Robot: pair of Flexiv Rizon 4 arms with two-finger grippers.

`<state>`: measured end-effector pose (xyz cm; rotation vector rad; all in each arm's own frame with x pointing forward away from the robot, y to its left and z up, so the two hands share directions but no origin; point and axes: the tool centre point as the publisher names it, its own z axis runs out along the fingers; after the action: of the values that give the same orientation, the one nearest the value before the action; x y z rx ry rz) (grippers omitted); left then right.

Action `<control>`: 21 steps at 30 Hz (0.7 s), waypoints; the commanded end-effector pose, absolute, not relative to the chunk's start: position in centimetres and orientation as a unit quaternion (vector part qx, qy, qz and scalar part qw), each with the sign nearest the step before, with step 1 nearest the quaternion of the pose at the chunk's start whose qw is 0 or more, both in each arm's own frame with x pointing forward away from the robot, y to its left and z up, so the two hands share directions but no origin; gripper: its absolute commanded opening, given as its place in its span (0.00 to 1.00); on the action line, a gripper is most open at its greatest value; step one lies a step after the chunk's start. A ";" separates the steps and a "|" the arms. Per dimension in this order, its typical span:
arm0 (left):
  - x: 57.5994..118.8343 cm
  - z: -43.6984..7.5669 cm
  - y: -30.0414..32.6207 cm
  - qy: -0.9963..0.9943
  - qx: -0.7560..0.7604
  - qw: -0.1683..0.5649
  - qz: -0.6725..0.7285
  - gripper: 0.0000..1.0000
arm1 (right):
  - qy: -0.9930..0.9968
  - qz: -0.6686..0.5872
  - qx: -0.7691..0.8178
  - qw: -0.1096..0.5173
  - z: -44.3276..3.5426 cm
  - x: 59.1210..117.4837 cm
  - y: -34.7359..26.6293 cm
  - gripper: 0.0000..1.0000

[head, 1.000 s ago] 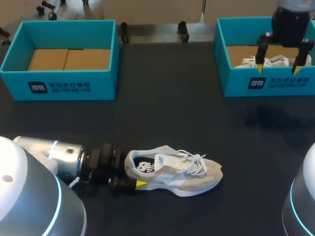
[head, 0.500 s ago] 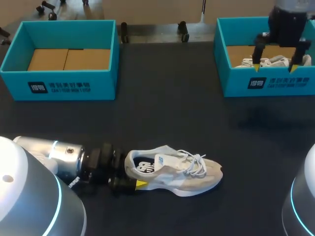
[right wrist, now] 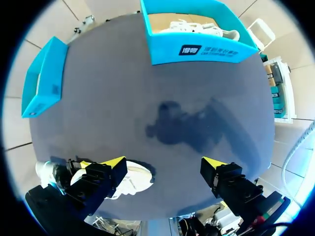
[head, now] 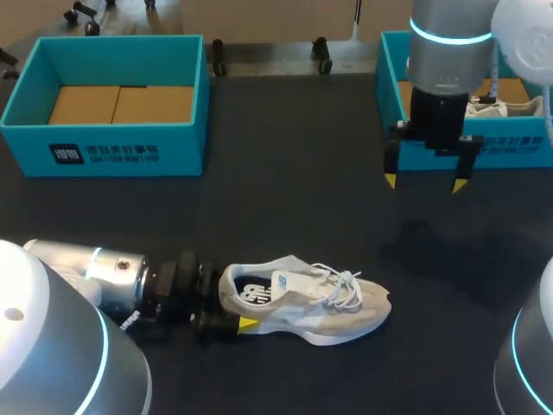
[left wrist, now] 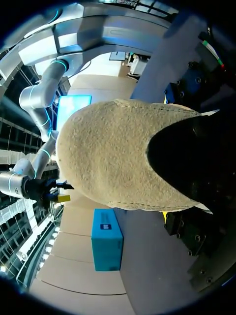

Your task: Take the shoe out of the shoebox, open the shoe tongue, remove and reinsert the insole, then place the shoe into the shoebox

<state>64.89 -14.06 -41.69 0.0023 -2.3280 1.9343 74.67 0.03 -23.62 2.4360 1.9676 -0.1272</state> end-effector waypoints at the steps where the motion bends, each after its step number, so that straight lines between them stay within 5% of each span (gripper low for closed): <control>1: 64.8 -41.7 -14.1 -0.768 0.002 0.056 0.638 0.00 | 0.628 -0.027 0.778 0.001 -23.6 74.1 -0.5 1.00; 10: 64.8 -41.7 -14.1 -0.768 0.002 0.056 0.638 0.00 | 0.628 -0.027 0.778 0.001 -23.6 74.1 -0.5 1.00; 21: 64.8 -41.7 -14.1 -0.768 0.002 0.056 0.638 0.00 | 0.663 -0.011 0.749 0.014 -27.7 68.2 6.3 1.00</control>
<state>64.89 -14.04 -41.70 0.0030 -2.3280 1.9342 69.22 4.56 -26.46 2.3548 2.0390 -0.0988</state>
